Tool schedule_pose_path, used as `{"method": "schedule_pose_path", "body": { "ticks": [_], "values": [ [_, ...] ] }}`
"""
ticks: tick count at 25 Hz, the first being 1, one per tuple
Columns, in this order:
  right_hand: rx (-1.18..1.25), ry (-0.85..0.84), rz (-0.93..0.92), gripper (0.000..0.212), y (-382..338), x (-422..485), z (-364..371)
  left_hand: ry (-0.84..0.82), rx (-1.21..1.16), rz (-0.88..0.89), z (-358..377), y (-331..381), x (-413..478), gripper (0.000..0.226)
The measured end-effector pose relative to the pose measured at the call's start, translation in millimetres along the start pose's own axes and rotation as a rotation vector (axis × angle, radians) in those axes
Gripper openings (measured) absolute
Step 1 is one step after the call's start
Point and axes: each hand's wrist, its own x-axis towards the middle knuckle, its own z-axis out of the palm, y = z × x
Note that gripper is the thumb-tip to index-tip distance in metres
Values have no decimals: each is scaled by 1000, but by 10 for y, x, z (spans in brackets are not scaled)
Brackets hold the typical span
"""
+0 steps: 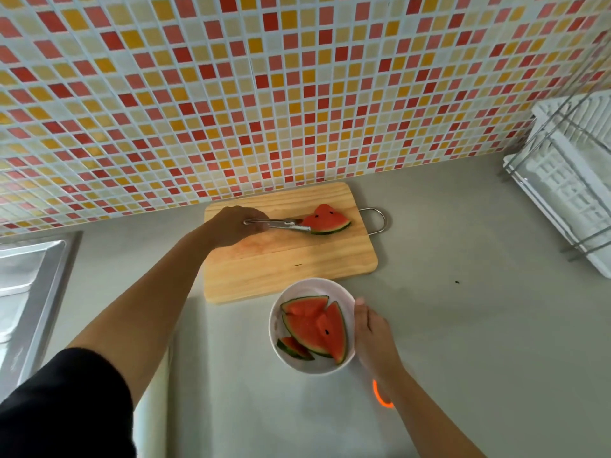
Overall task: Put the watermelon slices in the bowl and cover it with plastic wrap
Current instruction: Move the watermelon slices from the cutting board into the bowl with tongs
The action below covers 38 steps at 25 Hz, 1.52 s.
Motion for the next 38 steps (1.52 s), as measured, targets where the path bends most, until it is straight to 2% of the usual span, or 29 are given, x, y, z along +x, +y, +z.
{"method": "schedule_pose_path", "body": {
  "ticks": [4, 11, 18, 23, 30, 34, 38],
  "values": [
    [19, 1, -1, 43, -15, -2, 1, 178, -25, 27, 241, -51, -203, 38],
    [7, 18, 9, 43, 0, 1, 5, 199, -93, 40, 595, 61, -98, 44],
    [7, 11, 19, 42, -14, -2, 1, 241, 49, 142, 600, 137, -87, 39],
    [7, 10, 2, 42, -11, -7, -8, 213, 77, 117, 553, 214, -70, 38],
    [-8, 7, -18, 44, -10, -8, -8, 155, -170, -73, 503, 162, -66, 34],
    [-9, 6, -10, 45, 4, -2, 4, 111, -629, -148, 511, 126, -154, 28],
    [-7, 7, -26, 45, 30, 3, 16, 75, -782, -130, 457, 108, -315, 21]
  ]
}}
